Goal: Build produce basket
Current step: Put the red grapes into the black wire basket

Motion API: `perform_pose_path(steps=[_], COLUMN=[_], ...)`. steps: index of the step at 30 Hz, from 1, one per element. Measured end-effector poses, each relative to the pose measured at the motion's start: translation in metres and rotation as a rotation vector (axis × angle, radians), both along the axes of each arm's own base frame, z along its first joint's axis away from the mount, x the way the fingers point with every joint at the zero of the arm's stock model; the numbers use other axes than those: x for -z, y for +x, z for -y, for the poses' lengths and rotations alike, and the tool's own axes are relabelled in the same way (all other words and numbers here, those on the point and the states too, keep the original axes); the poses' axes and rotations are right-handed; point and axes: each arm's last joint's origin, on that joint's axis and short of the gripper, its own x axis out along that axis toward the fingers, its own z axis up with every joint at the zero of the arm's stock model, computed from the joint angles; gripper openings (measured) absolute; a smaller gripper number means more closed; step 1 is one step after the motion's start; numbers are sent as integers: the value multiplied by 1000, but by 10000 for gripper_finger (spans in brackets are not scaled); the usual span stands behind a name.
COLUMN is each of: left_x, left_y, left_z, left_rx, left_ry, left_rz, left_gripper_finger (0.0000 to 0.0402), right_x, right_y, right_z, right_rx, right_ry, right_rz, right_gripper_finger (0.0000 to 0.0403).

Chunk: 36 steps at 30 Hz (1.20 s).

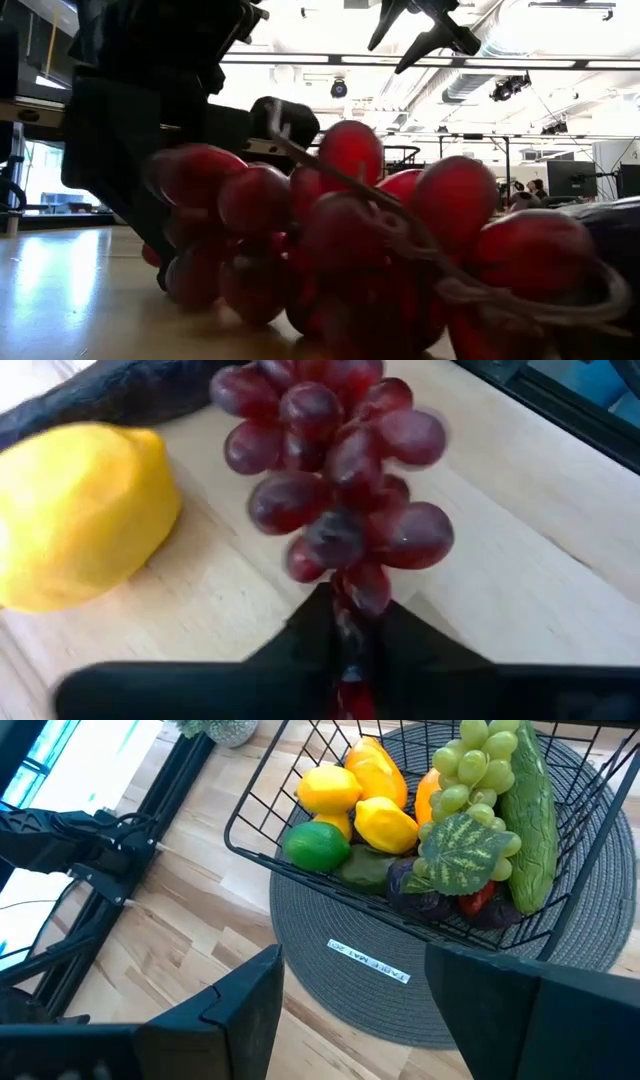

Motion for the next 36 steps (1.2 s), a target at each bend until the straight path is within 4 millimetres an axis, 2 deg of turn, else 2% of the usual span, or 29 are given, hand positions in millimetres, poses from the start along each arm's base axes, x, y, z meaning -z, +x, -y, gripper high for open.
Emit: perform_pose_path(steps=[2, 6, 10, 14, 25, 36], left_x=[0, -1, -8, -27, -72, -119], left_y=[-1, -5, -11, -16, -34, -47], left_z=[0, -2, -2, -4, -18, -53], left_rx=[-32, -80, -89, -109, -239, -425], left_ry=[-16, -33, -33, -47, 51, 32], left_rz=[-34, -104, -130, -120, -60, 47], left_gripper_finger=[11, 18, 7, 6, 3, 2], right_x=[0, 0, 0, 1, 1, 1], right_y=[0, 0, 0, -1, -1, -1], right_z=[0, 0, 0, 0, 0, 1], right_rx=[0, 0, -13, -13, -43, -69], right_ry=[0, 0, -12, -12, -39, -66], right_rz=[-4, -4, -10, -18, -36, -54], right_gripper_finger=[225, 225, 225, 225, 225, 225])
